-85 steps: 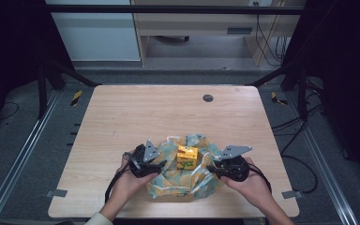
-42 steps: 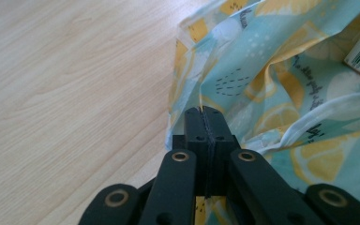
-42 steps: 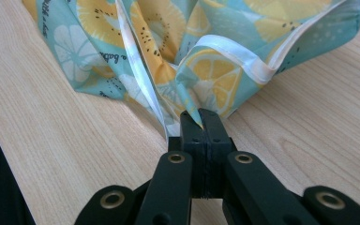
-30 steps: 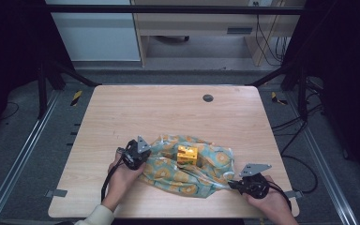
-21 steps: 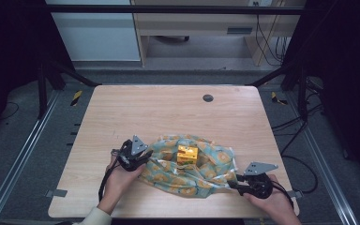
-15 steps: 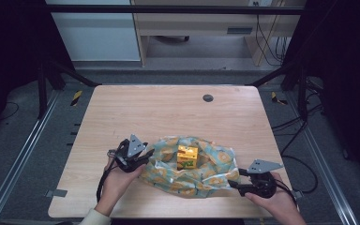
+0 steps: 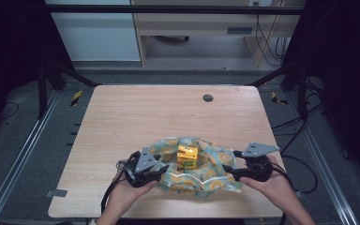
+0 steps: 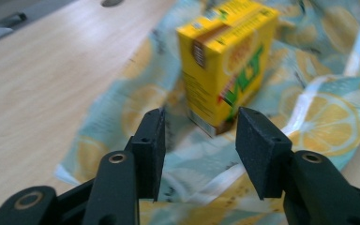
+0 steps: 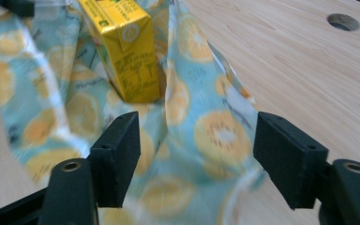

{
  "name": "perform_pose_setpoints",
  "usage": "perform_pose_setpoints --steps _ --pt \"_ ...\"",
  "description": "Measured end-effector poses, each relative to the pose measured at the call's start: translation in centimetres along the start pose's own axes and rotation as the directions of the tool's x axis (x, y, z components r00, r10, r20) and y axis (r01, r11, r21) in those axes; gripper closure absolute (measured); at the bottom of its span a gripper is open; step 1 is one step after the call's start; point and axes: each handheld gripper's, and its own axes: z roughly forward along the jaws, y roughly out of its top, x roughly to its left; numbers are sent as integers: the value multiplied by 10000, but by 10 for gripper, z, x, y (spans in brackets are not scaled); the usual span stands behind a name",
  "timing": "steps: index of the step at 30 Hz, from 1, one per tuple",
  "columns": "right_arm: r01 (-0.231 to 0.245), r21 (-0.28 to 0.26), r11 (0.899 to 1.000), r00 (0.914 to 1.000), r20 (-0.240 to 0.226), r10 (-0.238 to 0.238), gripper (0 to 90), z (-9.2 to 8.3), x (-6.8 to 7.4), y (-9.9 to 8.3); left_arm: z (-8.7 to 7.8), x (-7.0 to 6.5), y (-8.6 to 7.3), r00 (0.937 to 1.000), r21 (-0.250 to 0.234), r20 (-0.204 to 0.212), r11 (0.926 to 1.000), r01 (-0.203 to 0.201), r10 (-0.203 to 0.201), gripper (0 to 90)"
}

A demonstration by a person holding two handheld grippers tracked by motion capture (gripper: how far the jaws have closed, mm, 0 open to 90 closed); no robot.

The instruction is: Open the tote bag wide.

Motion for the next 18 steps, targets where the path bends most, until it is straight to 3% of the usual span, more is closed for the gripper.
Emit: perform_pose_setpoints --steps 4,7,8,9,10,12,13,15,16,18 --pt "149 151 9998 9998 -105 -148 349 20 2 11 7 -13 -10 9993 400 268 9989 -256 245 516" --pt "467 608 9971 9986 -279 -451 375 48 7 18 12 -21 -19 9983 761 364 9959 -481 455 507" --pt "467 608 9971 9986 -279 -451 375 48 7 18 13 -22 -20 9978 884 343 9943 -601 573 507" --pt "602 825 9948 9980 -246 -584 434 59 9 19 15 -24 -23 9971 1039 350 9920 -716 683 505" --pt "602 825 9948 9980 -246 -584 434 59 9 19 17 -24 -25 9970 1114 371 9912 -722 684 505" --pt "616 964 9934 9981 -101 -610 547 66 8 19 21 -25 -29 9967 1317 413 9885 -742 693 505" --pt "604 1085 9923 9982 -16 -606 676 70 6 19 23 -25 -30 9962 1461 410 9859 -820 768 505" --pt "567 1221 9909 9984 -47 -565 789 75 3 19 28 -26 -33 9958 1612 384 9830 -879 827 506" --pt "466 1168 9921 9989 17 -471 892 79 -1 20 30 -27 -34 9937 1860 303 9762 -1119 1081 509" --pt "359 1110 9932 9993 54 -367 900 81 -4 21 32 -27 -35 9934 1930 309 9745 -1141 1102 509"
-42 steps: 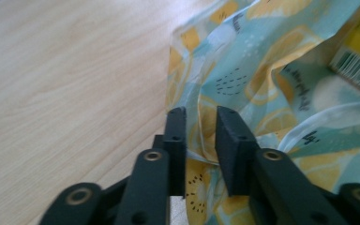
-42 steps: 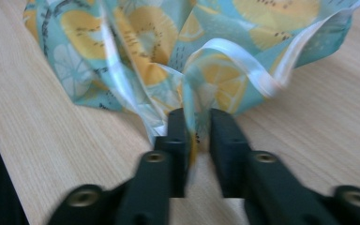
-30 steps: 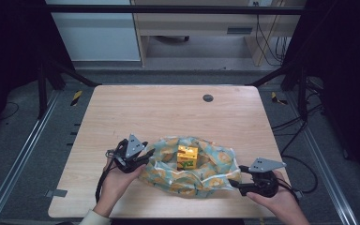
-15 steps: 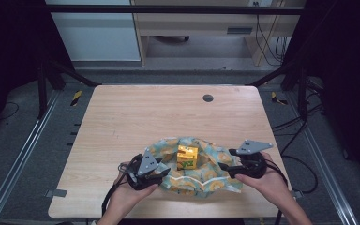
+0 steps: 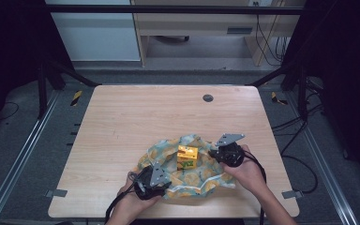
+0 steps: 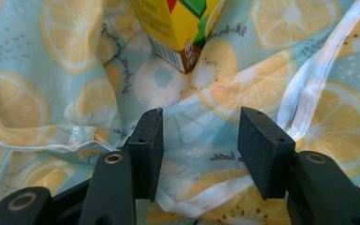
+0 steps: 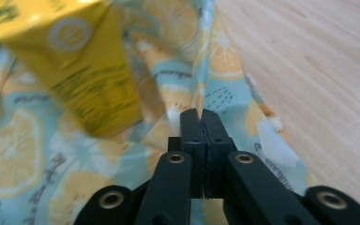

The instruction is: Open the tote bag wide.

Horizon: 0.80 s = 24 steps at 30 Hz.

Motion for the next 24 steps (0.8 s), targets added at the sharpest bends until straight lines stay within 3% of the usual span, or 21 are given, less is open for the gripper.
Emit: perform_pose_setpoints --steps 4,9,21,24 --pt "-351 42 9994 9992 203 350 900 9 -12 3 4 -1 -2 9999 306 -2 9995 -111 111 513" --pt "-1118 568 9921 9935 285 1104 900 31 -31 -5 5 0 -5 9999 454 -43 9989 -148 150 515" --pt "-1974 644 9782 9792 609 1936 900 41 -51 -19 5 -1 -7 9999 529 -26 9985 -123 124 518" --pt "-2071 537 9768 9772 583 2040 850 39 -50 -18 4 -1 -6 10000 425 41 9991 -82 80 507"
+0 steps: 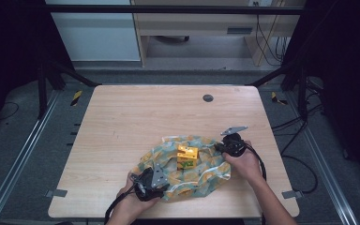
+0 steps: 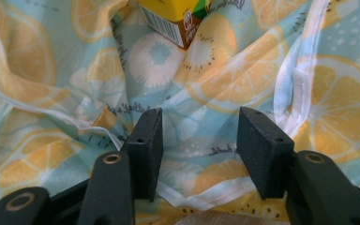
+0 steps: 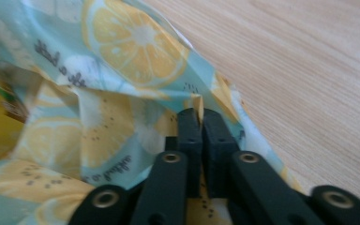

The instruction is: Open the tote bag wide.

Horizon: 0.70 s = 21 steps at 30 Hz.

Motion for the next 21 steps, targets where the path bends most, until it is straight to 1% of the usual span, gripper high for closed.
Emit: perform_pose_setpoints --steps 2,5,6,7,8,9,10,11,13,14,15,17,18,19,20,21 --pt "3 -255 9997 10000 -70 -5 770 -4 3 1 -2 1 1 10000 -133 -45 9999 37 -38 488" --pt "166 -673 9976 9999 39 -164 621 -17 10 3 -8 2 5 9996 -455 -228 9989 125 -135 421" --pt "324 -852 9958 9994 128 -314 551 -24 13 4 -10 3 6 9993 -624 -285 9978 233 -251 397" --pt "411 -1028 9939 9991 179 -394 503 -28 15 5 -13 4 7 9990 -768 -343 9967 253 -280 383" --pt "533 -1410 9886 9983 294 -497 389 -41 20 6 -18 5 9 9978 -1108 -464 9930 417 -471 326" --pt "533 -1410 9886 9983 294 -497 389 -41 20 6 -18 5 9 9978 -1108 -464 9930 417 -471 302" --pt "560 -1633 9850 9982 313 -516 349 -47 22 7 -20 6 10 9970 -1274 -504 9905 522 -590 302" --pt "577 -1792 9821 9981 293 -533 307 -54 24 7 -23 7 11 9965 -1400 -501 9884 593 -669 275" --pt "571 -2038 9773 9981 335 -513 244 -65 27 6 -29 10 14 9936 -1730 -603 9814 835 -952 229" --pt "531 -2272 9724 9981 430 -445 224 -73 28 5 -31 11 14 9924 -1825 -671 9791 897 -1035 204" --pt "466 -2368 9704 9982 470 -364 204 -77 28 5 -35 15 15 9905 -1841 -871 9789 892 -1067 183" --pt "355 -2649 9636 9975 690 -178 176 -89 27 1 -41 22 13 9855 -2041 -1110 9735 1034 -1280 159" --pt "272 -2717 9620 9971 762 -67 161 -92 26 -1 -45 28 11 9808 -2204 -1208 9676 1236 -1528 154" --pt "236 -2826 9590 9954 960 38 153 -97 24 -3 -48 35 9 9768 -2230 -1333 9654 1354 -1678 151" --pt "136 -2948 9555 9942 1055 184 148 -101 22 -6 -51 39 7 9724 -2271 -1421 9622 1500 -1852 145" --pt "89 -3013 9535 9933 1127 263 137 -104 20 -8 -54 46 4 9660 -2283 -1551 9588 1689 -2070 137"
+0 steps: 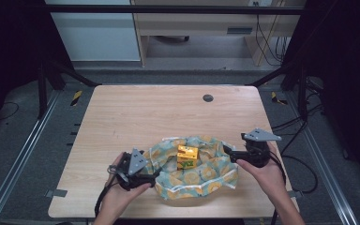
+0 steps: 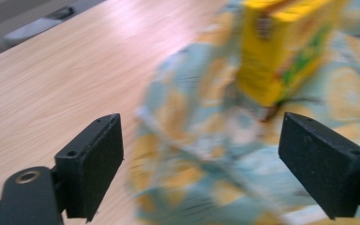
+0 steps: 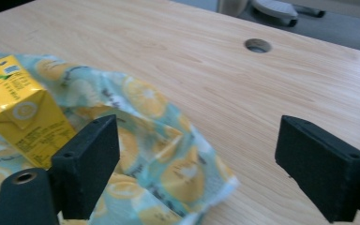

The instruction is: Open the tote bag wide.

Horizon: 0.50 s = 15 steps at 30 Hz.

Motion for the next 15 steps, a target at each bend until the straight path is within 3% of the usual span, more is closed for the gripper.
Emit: perform_pose_setpoints --steps 5,7,13,15 --pt "-768 -157 9969 9945 707 777 92 -12 -17 -12 -6 41 -15 9928 187 -813 9958 893 -875 108" --pt "-1070 -155 9941 9890 1007 1081 75 -13 -26 -21 -6 60 -25 9853 380 -1130 9904 1331 -1280 95" --pt "-1815 234 9831 9702 1677 1751 80 -7 -43 -53 -3 99 -50 9662 936 -1804 9747 2031 -1840 60" --pt "-2060 363 9779 9649 1742 1967 87 -6 -45 -61 -2 109 -58 9554 1055 -1921 9631 2475 -2245 61"
